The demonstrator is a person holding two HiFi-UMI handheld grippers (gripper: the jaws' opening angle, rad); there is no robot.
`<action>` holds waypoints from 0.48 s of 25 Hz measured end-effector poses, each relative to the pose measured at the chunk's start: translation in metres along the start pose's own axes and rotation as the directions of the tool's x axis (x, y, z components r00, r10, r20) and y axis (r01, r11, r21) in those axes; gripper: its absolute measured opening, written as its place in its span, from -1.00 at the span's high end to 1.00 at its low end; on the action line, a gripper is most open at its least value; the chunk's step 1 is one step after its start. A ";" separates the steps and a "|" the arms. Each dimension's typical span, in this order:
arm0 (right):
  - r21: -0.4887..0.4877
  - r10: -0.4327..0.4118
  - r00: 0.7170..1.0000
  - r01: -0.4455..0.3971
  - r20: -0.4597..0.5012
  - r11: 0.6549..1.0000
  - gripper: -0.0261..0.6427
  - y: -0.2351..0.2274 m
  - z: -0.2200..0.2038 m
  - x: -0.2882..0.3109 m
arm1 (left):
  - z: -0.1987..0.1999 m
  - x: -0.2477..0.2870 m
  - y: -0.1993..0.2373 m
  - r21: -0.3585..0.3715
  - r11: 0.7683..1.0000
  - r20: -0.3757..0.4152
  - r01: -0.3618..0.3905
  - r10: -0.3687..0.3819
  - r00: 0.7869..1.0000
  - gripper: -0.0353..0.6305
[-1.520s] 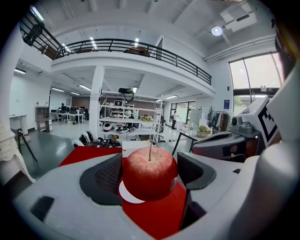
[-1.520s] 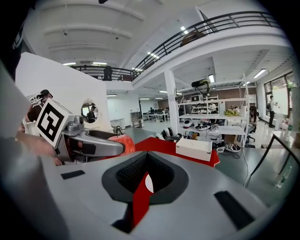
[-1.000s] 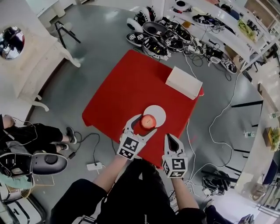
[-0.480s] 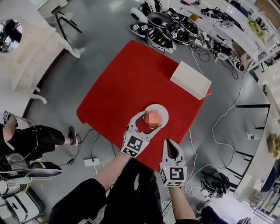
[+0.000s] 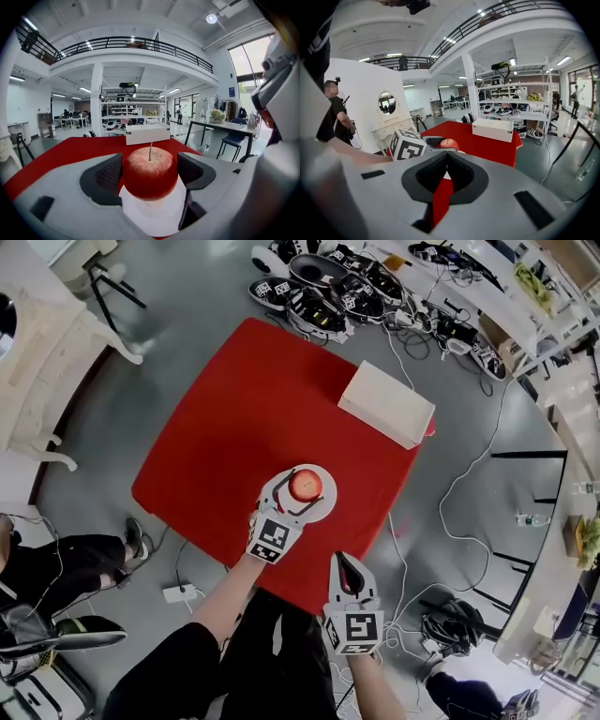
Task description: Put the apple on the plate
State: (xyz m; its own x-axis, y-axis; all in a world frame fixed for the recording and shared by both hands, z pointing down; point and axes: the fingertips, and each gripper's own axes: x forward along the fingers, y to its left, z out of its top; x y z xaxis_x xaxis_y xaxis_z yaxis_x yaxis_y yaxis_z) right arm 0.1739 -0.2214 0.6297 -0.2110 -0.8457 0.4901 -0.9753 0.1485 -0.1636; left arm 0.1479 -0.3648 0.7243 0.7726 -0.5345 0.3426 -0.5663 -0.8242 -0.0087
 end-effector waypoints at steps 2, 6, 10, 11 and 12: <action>0.010 -0.009 1.000 0.009 -0.012 1.000 0.89 -0.008 -0.005 0.001 | -0.012 0.011 0.000 -0.016 1.000 -0.026 -0.003 0.003 1.000 -0.22; 0.026 -0.023 0.999 0.024 -0.025 0.999 0.89 -0.020 -0.009 0.003 | -0.028 0.024 -0.006 -0.020 1.000 -0.061 0.003 -0.004 0.998 -0.22; 0.035 -0.027 0.999 0.028 -0.033 0.999 0.89 -0.025 -0.011 0.005 | -0.039 0.024 -0.013 -0.009 1.000 -0.083 0.017 -0.018 0.996 -0.22; 0.039 -0.029 0.999 0.030 -0.036 0.999 0.89 -0.026 -0.012 0.006 | -0.041 0.024 -0.013 -0.007 1.000 -0.084 0.019 -0.020 0.996 -0.23; 0.042 -0.031 0.999 0.033 -0.039 0.999 0.89 -0.027 -0.013 0.007 | -0.043 0.023 -0.013 -0.002 1.000 -0.085 0.021 -0.021 0.996 -0.23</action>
State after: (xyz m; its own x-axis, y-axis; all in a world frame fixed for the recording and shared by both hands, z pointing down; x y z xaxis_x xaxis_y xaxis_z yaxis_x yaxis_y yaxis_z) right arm 0.1984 -0.2245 0.6486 -0.1828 -0.8296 0.5276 -0.9780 0.0987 -0.1837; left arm 0.1610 -0.3580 0.7723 0.7572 -0.4994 0.4210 -0.5508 -0.8346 0.0006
